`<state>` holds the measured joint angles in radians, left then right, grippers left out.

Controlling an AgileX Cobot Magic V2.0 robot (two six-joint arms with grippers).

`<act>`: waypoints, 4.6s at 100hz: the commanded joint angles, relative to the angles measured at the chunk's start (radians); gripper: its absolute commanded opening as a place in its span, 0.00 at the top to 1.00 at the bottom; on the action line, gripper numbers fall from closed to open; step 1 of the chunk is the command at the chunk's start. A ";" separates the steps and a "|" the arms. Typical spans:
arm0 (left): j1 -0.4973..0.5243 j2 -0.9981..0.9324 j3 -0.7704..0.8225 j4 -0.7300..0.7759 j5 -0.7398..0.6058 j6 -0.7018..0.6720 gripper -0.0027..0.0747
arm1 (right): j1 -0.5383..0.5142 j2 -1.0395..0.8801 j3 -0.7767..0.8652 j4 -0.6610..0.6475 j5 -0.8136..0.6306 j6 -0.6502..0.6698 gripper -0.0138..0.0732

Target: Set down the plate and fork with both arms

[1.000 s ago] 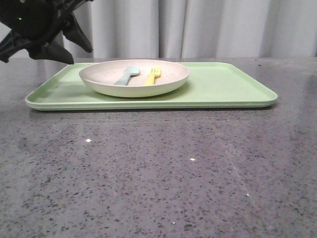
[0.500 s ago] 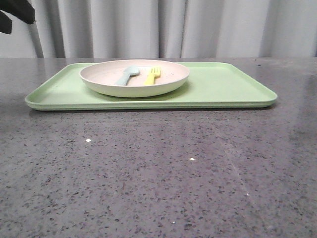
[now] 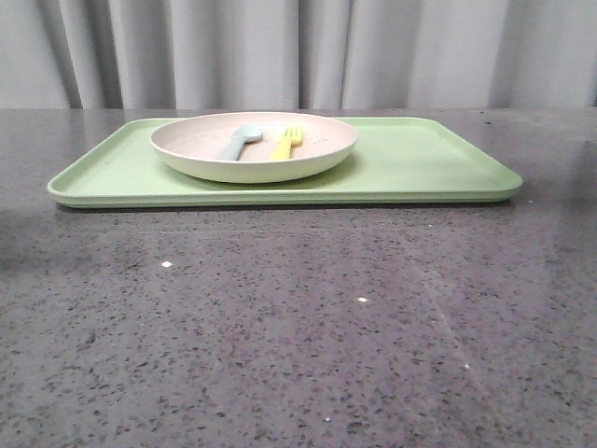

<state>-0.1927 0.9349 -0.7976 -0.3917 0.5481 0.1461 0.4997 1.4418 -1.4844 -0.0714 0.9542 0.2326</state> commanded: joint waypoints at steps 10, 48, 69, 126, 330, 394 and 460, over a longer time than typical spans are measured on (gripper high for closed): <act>0.002 -0.026 -0.025 -0.009 -0.044 -0.006 0.57 | 0.055 0.145 -0.213 -0.021 0.039 -0.003 0.37; 0.002 -0.026 -0.025 -0.009 -0.039 -0.006 0.57 | 0.097 0.537 -0.688 -0.027 0.291 0.077 0.37; 0.002 -0.026 -0.025 -0.009 -0.043 -0.006 0.57 | 0.098 0.684 -0.855 -0.022 0.383 0.164 0.37; 0.002 -0.026 -0.025 -0.009 -0.050 -0.006 0.57 | 0.098 0.771 -0.876 -0.007 0.391 0.201 0.37; 0.002 -0.026 -0.025 -0.016 -0.046 -0.006 0.57 | -0.124 0.592 -0.763 -0.013 0.393 0.134 0.90; 0.002 -0.026 -0.025 -0.016 -0.046 -0.006 0.57 | -0.124 0.656 -0.665 -0.014 0.391 0.116 0.64; 0.002 -0.026 -0.025 -0.016 -0.058 -0.012 0.57 | -0.118 0.572 -0.663 -0.025 0.392 0.114 0.46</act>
<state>-0.1923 0.9241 -0.7950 -0.3883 0.5577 0.1423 0.3815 2.1134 -2.1248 -0.0726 1.2476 0.3614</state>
